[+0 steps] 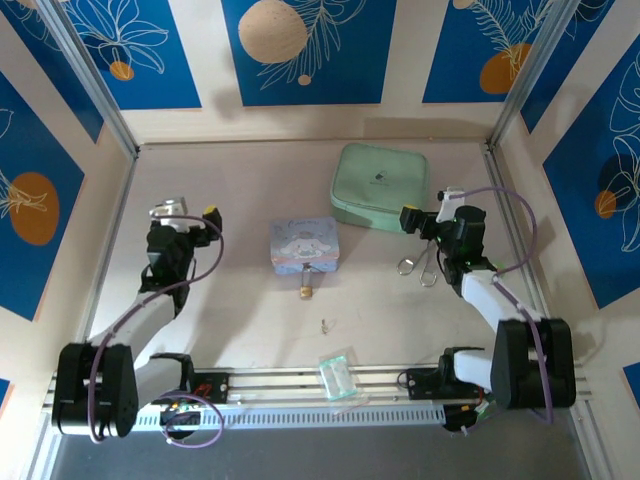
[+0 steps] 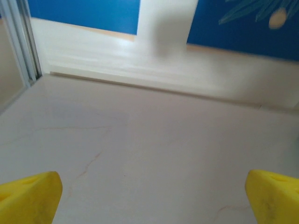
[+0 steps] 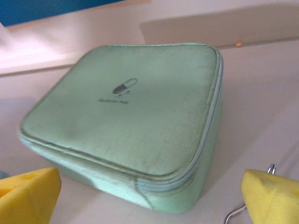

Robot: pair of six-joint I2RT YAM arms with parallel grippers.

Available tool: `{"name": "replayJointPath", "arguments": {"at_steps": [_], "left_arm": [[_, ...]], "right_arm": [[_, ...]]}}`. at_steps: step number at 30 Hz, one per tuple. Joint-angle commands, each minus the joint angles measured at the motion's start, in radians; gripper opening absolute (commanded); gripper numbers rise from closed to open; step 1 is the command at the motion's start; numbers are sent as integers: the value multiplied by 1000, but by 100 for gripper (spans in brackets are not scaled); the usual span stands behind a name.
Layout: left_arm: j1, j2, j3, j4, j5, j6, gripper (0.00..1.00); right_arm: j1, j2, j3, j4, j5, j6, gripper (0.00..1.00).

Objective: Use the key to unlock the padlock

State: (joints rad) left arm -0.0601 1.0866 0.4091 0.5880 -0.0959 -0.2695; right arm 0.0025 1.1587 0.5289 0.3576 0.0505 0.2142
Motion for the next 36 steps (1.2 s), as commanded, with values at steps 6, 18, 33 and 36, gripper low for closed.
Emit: {"name": "replayJointPath", "arguments": {"at_steps": [6,18,33,36], "left_arm": [[-5,-48,-18,-191,184,-493,100],[-310,-97,76,-669,148,-438,100],[-635,-102,48,-688,85,-563,100],[-667,-86,53,-687,89,-573,100]], "right_arm": [[-28,-157,94,-421,-265,216,99],[419,-156,122,-730,21,241,100],[994,-28,13,-650,289,618,79],[1060,49,56,-667,341,635,79]]}}
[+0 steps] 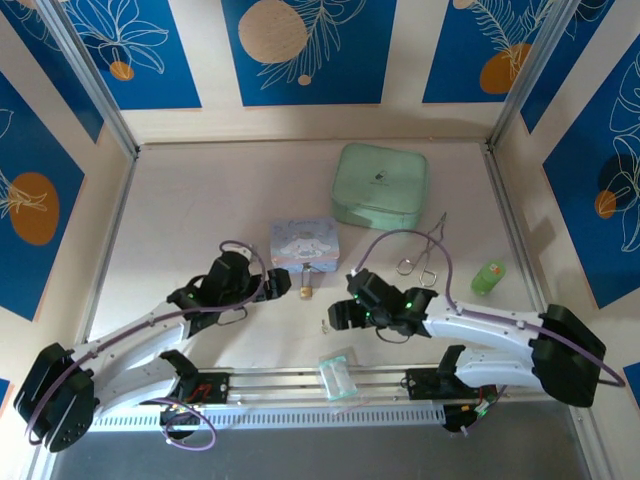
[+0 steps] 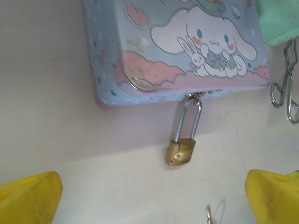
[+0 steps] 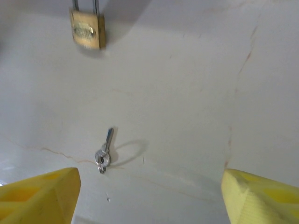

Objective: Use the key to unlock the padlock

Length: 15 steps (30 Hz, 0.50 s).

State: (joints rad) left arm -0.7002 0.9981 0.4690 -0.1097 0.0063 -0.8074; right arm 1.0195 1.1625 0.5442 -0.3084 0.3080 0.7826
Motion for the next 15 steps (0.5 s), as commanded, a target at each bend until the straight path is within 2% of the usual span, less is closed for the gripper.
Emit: {"name": "replayJointPath", "arguments": {"at_steps": [1,8,15], "left_arm": [[-37,7,-5,11,-18,-36,100],[-86,39,-4,28,-14,-66,100],[-103,44,-30,46,-9,-92,100]], "right_arm": [[57,66,50,4,84,67,79],[124,209,111,68,59,79,77],[173,317,161,69,52,107,60]]}}
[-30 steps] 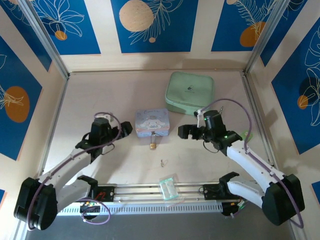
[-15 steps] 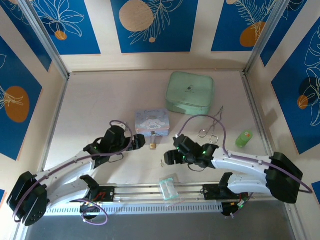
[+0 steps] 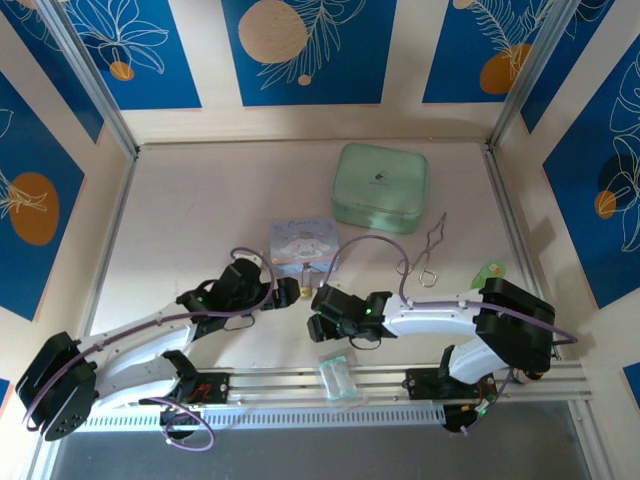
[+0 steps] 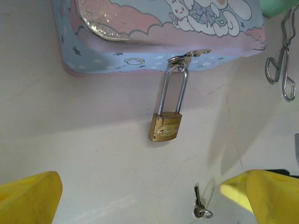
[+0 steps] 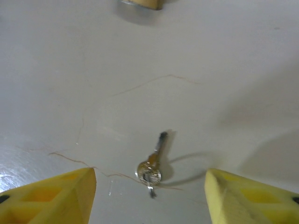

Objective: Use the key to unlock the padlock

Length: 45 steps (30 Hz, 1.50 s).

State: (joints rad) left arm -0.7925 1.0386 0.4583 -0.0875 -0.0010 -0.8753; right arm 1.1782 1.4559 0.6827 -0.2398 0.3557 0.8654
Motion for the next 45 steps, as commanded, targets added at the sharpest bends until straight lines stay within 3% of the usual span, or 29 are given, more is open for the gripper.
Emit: {"name": "replayJointPath", "arguments": {"at_steps": [1,16,26,37,45], "left_arm": [[-11,3,-21,23,-5,-24,100],[-10,28,-30,42,-4,-33,100],[-10,22,-33,44,-5,-44,100],[-10,32,-32,57,-4,-53,100],[-11,54,-29,79,3,-65,100]], "right_arm": [[18,27,26,0,5,28,58],[70,105,96,-108,62,57,31],[57,136,114,-195,70,90,21],[26,37,45,-254,75,116,21],[3,-52,1,-232,60,123,27]]}}
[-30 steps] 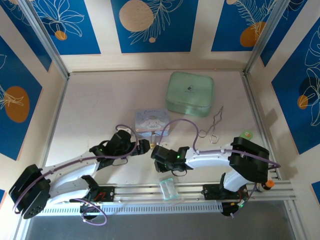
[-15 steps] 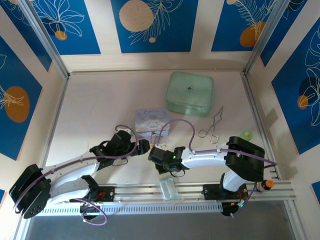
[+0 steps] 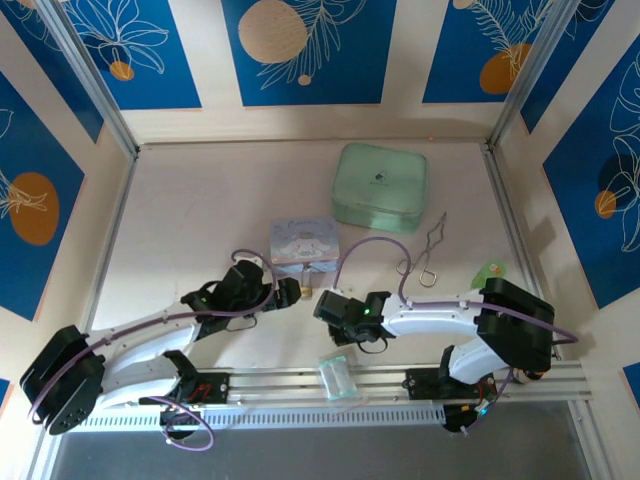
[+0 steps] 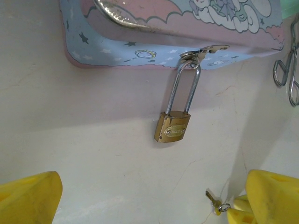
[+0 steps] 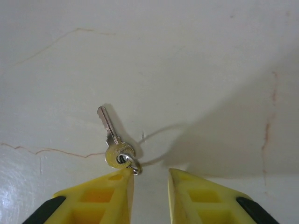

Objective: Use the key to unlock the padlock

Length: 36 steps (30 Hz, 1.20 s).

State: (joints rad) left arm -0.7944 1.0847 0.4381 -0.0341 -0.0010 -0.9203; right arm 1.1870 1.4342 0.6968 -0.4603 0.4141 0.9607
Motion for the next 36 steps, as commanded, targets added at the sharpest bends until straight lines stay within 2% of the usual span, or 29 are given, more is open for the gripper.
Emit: {"name": "replayJointPath", "arguments": {"at_steps": [1,5,11,27,33,36], "left_arm": [[-9,10,-9,28,4,-21,100],[-9,14,-12,37,10,-26,100],[-11,8,-19,33,7,-29,100],[-10,13,-42,58,-5,-46,100],[-10,12,-49,63,-4,-53,100],[-11,9,-56,71,-1,-57,100]], "right_arm": [[-7,-34,-13,-6,1,31,29],[-7,-30,-6,41,-8,31,38],[-16,34,12,82,-10,-22,38],[44,186,71,24,13,-39,25],[30,198,66,69,-48,-72,7],[14,170,36,87,-65,-71,5]]}}
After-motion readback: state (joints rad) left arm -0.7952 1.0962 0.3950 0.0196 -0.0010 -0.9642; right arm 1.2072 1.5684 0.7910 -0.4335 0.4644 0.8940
